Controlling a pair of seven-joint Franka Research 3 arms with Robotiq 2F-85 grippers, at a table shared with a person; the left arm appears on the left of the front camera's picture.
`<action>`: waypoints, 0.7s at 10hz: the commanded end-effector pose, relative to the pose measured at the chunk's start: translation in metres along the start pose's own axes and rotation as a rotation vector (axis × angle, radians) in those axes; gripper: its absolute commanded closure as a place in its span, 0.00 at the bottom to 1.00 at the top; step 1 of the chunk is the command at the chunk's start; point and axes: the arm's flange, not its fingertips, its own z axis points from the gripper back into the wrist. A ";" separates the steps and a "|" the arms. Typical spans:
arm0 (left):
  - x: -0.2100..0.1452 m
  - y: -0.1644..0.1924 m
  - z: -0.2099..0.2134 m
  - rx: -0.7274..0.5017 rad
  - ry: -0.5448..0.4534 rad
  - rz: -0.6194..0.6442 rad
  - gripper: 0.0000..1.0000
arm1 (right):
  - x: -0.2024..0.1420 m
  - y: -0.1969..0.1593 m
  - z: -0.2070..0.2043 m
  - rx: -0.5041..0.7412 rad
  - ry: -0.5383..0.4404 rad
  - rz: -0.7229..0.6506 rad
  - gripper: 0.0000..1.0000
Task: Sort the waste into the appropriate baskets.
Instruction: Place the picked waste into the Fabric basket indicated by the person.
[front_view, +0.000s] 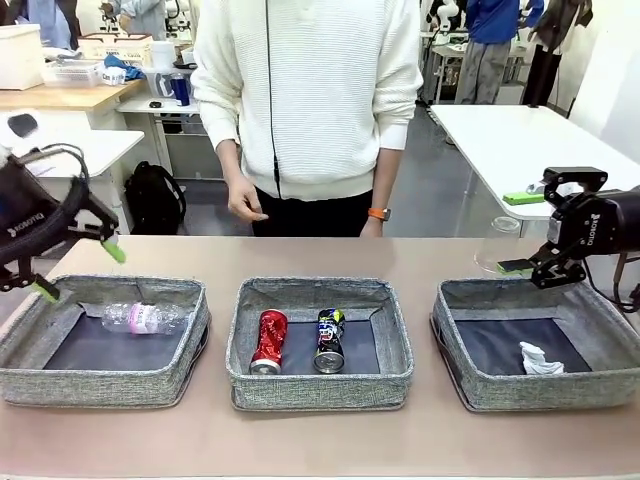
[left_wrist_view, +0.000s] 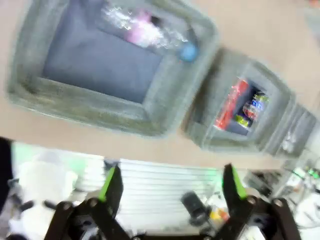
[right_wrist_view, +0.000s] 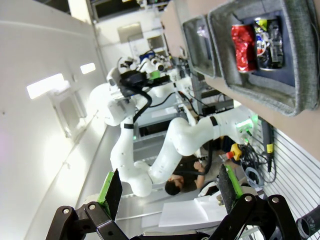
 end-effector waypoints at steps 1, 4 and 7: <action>-0.007 -0.004 0.042 -0.212 0.161 -0.068 0.00 | 0.001 0.001 -0.001 0.017 -0.001 0.025 0.00; -0.007 0.003 0.061 -0.564 0.310 -0.046 0.00 | 0.001 0.001 -0.001 0.017 -0.001 0.025 0.00; 0.012 0.047 0.042 -0.888 0.407 0.078 0.00 | 0.001 0.001 -0.001 0.017 -0.001 0.025 0.00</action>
